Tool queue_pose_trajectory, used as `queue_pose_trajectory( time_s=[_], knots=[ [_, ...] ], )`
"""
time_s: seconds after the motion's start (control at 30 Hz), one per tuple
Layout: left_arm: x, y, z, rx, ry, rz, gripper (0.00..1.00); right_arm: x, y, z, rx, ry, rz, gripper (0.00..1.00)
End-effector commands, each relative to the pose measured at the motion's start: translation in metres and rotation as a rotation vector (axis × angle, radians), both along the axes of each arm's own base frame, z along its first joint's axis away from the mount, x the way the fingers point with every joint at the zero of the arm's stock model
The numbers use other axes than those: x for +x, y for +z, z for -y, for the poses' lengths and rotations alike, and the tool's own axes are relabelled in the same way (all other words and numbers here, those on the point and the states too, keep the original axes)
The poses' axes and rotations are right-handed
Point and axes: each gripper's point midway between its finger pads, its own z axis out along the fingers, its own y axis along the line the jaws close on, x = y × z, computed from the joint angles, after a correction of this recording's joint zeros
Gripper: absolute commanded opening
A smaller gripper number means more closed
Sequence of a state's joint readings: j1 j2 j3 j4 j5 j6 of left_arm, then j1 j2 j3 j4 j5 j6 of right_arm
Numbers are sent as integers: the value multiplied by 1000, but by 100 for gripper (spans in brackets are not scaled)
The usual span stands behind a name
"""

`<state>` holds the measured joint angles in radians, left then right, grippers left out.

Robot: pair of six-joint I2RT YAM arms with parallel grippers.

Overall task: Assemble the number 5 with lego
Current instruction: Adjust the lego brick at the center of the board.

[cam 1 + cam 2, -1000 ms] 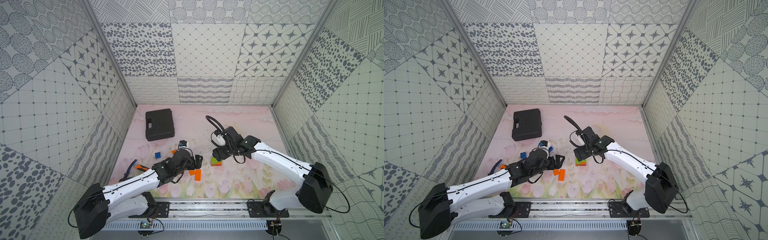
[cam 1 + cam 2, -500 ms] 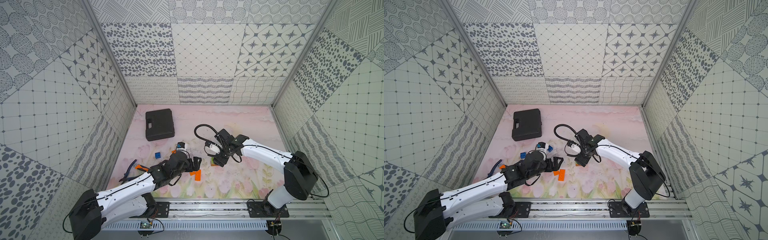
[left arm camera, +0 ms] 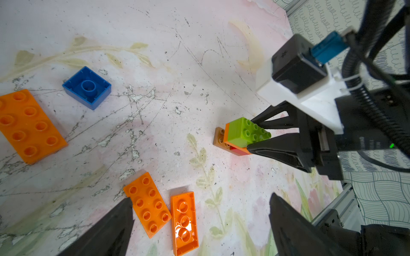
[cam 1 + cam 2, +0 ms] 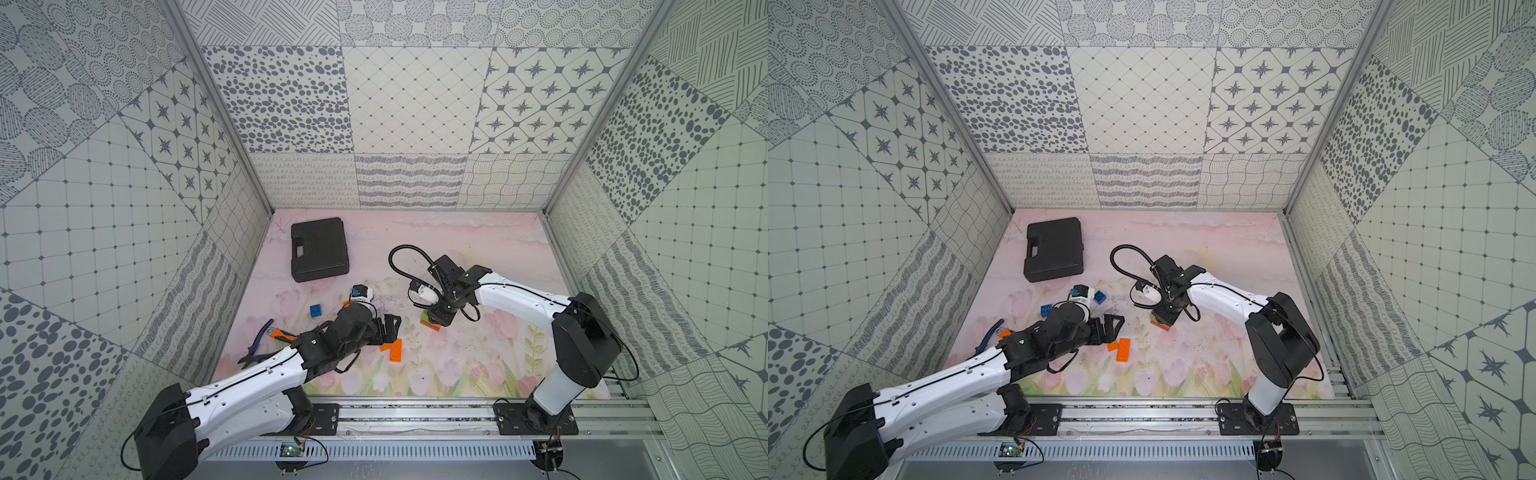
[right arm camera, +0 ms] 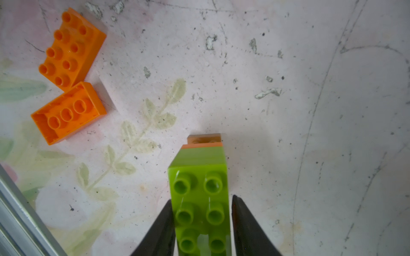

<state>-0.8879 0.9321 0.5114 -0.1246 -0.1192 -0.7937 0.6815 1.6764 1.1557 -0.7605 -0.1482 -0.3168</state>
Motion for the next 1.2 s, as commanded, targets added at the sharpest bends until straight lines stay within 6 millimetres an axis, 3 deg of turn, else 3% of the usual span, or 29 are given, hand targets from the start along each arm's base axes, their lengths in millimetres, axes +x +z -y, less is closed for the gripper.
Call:
queue_pose_trajectory(
  time_s=[0.0,0.07,0.3,0.53,0.7,0.87,1.03,1.17],
  knots=[
    [2,-1,-7,33,12,5,99,9,11,-8,68,-20,-17,37],
    [2,-1,-6,29,12,4,99,13,14,-8,93,-38,-30,33],
    [3,-2,-3,35,6,-1,99,23,25,-15,222,-39,-129,34],
    [6,4,-8,139,-13,0,99,27,15,-29,268,82,-260,34],
    [3,7,-13,181,-22,0,99,39,6,-27,222,121,-274,36],
    [0,0,-14,175,-25,-12,99,45,8,-31,236,188,-311,39],
    [0,-1,-9,185,-59,-20,99,68,3,-31,225,178,-330,41],
    [-2,-6,-9,194,-64,-30,99,79,11,-36,253,207,-329,44]
  ],
)
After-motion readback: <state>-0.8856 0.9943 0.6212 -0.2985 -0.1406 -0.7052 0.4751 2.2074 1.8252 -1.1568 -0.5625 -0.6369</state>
